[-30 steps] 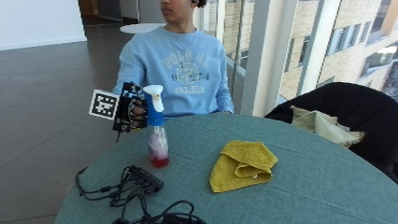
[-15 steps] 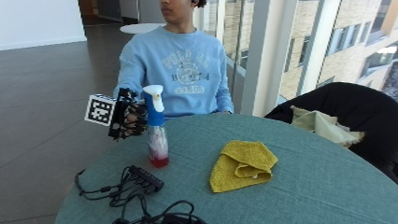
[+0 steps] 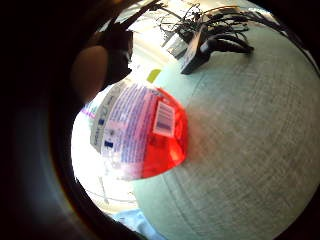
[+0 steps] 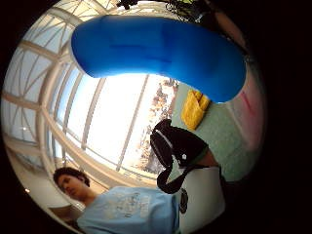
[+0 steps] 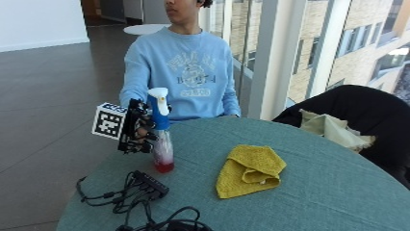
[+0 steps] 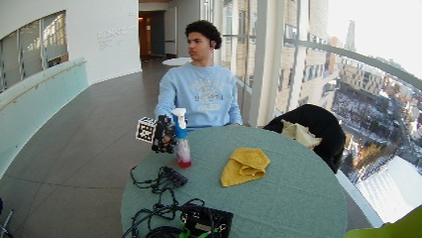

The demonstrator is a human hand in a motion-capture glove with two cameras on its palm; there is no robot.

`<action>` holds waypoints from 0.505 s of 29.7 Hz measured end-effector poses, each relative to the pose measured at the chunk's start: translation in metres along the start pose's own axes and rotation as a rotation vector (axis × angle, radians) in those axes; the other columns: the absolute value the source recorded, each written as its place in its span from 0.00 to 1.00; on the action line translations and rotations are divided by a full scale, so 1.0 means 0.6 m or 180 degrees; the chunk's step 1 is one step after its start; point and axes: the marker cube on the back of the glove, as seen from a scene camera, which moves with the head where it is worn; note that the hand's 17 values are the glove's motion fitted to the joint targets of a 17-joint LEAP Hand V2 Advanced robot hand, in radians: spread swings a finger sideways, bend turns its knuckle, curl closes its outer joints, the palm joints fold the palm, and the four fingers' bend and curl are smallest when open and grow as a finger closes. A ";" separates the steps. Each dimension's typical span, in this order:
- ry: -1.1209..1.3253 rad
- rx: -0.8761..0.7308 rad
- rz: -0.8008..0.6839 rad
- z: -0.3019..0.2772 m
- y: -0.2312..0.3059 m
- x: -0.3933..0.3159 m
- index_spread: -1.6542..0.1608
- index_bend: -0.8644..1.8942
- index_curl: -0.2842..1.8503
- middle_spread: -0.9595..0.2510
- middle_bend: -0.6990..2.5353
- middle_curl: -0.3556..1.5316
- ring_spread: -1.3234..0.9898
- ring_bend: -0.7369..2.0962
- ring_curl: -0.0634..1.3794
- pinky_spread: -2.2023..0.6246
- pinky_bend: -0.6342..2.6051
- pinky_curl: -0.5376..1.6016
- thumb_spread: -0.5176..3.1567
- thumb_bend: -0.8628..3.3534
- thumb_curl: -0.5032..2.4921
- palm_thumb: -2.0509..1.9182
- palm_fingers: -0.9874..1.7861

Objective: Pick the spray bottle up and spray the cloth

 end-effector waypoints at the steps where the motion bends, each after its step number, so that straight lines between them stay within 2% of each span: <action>1: -0.0011 0.0003 -0.0007 0.003 -0.004 0.000 0.72 0.36 0.24 0.73 0.32 0.42 0.55 0.35 0.29 0.82 0.29 0.44 0.42 0.20 0.27 0.67 0.60; 15: 0.0218 0.0282 -0.0152 0.030 -0.042 0.002 0.72 0.33 0.22 0.73 0.32 0.42 0.55 0.40 0.29 0.83 0.30 0.43 0.41 0.20 0.27 0.69 0.65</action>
